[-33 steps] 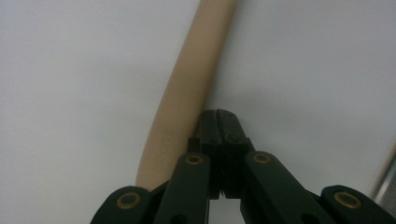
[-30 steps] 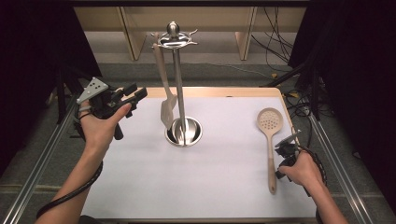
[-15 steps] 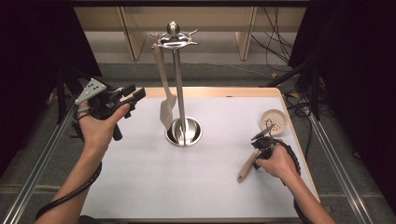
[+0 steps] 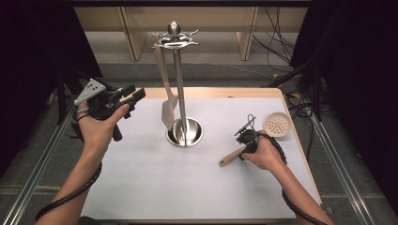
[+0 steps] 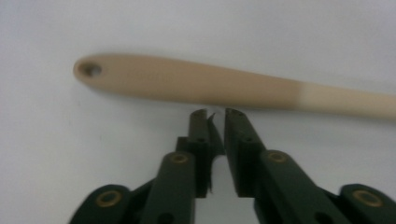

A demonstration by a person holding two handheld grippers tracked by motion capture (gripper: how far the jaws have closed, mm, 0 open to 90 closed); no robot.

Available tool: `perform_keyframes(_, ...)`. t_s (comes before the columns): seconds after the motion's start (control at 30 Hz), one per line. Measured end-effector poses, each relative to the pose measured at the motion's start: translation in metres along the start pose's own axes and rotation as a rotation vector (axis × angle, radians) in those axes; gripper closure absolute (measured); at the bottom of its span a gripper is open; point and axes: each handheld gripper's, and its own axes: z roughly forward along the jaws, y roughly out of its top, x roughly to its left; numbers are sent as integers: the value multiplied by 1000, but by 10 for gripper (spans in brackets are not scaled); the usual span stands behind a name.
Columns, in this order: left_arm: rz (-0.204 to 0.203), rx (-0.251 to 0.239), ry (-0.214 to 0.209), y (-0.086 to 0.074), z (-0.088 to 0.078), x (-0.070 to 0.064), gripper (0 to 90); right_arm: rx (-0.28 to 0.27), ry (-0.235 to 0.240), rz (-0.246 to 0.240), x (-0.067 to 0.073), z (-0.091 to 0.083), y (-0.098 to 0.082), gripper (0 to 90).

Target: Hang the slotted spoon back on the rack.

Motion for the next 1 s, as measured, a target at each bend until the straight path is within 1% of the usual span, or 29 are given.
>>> perform_keyframes(0.03,0,0,0,0,0,0,510,0,0,0,0,0,0,789)
perform_keyframes(0.07,1,-2,0,0,0,0,510,7,-8,-104,-4,-6,-1,714)
perform_keyframes(0.1,1,-2,0,0,0,0,510,7,-8,-104,-4,-6,-1,714)
perform_keyframes(0.17,1,-2,0,0,0,0,510,19,-45,-190,-11,-12,-2,645)
perform_keyframes(0.2,1,-1,0,0,0,0,510,21,-55,-214,-14,-14,-2,618)
perform_keyframes(0.23,5,3,0,-1,1,0,509,16,-74,-274,-21,-16,-2,561)
perform_keyframes(0.27,4,3,-1,-1,2,0,509,19,-82,-285,-22,-16,-1,547)
perform_keyframes(0.3,2,5,0,-1,2,-1,509,8,-93,-327,-26,-15,0,545)
perform_keyframes(0.33,2,7,-2,-2,2,-1,510,5,-88,-323,-27,-15,1,535)
perform_keyframes(0.4,4,8,-2,-2,3,-1,509,-5,-87,-333,-28,-14,2,520)
perform_keyframes(0.43,3,8,-3,-2,3,-1,509,-17,-80,-348,-29,-13,3,509)
perform_keyframes(0.47,4,12,-4,-3,3,-1,509,-17,-80,-367,-30,-8,6,491)
perform_keyframes(0.5,4,12,-4,-3,3,-1,509,-17,-80,-367,-30,-8,6,491)
perform_keyframes(0.53,0,13,-3,-3,3,-1,509,0,-71,-384,-31,-4,9,483)
perform_keyframes(0.57,0,13,-3,-3,3,-1,509,0,-71,-384,-31,-4,9,483)
perform_keyframes(0.6,1,14,-3,-4,3,-1,509,-5,-72,-409,-33,-2,12,472)
perform_keyframes(0.67,1,14,-3,-4,4,-1,509,4,-64,-400,-32,-3,13,469)
perform_keyframes(0.73,3,13,-3,-4,4,0,509,6,-68,-437,-33,-2,18,449)
perform_keyframes(0.77,2,13,-4,-4,4,0,509,14,-66,-448,-34,-1,19,437)
perform_keyframes(0.83,2,13,-4,-4,4,0,508,18,-64,-453,-34,-1,20,435)
perform_keyframes(0.87,3,15,-3,-4,4,0,508,11,-54,-465,-36,-1,22,427)
perform_keyframes(0.93,2,15,-3,-4,3,0,508,17,-48,-466,-37,-1,23,421)
perform_keyframes(1.0,4,14,-3,-4,3,0,508,22,-21,-477,-41,0,24,410)
